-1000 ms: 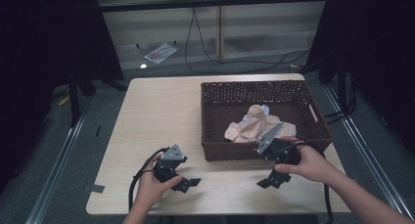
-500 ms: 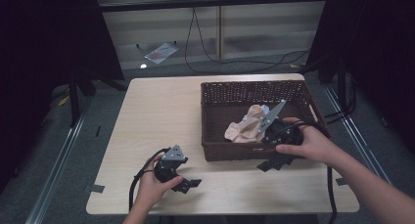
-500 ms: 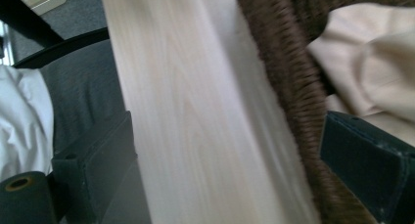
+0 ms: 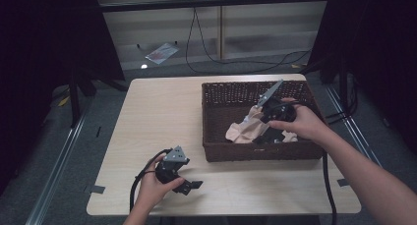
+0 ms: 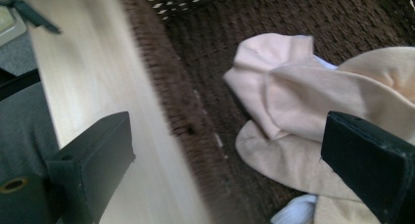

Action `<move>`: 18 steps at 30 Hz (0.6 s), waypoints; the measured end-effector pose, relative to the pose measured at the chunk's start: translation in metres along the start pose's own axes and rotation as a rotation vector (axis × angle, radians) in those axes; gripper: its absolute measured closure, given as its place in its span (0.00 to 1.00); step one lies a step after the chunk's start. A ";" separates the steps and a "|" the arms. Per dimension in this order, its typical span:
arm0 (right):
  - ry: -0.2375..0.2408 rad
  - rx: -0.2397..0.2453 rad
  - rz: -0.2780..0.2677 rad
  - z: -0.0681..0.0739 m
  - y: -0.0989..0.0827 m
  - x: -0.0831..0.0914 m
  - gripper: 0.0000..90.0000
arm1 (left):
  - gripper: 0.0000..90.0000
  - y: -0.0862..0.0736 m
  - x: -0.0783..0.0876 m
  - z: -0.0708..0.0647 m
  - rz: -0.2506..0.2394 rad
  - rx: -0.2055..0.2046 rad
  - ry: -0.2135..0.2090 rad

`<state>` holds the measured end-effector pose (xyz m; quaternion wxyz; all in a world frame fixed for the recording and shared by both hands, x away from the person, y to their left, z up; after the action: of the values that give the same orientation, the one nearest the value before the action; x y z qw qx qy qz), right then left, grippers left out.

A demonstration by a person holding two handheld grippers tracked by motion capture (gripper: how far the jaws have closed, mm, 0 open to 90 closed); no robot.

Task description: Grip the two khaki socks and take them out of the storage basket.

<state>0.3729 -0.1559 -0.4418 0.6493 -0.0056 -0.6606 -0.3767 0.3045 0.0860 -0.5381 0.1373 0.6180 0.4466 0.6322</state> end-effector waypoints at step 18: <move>-0.157 -0.153 0.022 -0.080 -0.012 -0.033 0.05 | 0.05 0.001 -0.001 -0.002 -0.002 -0.023 -0.016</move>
<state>0.4400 -0.1889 -0.4858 0.5974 -0.0920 -0.6788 -0.4171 0.3031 0.0835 -0.5378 0.1487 0.6207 0.4389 0.6324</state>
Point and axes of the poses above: each handheld gripper's, and its own axes: x roughly backward along the jaws, y roughly out of its top, z roughly to its left, the point moved 9 cm from there along -x, roughly forward along the jaws, and after that the axes turned 2 degrees about -z, right-handed, at the moved point
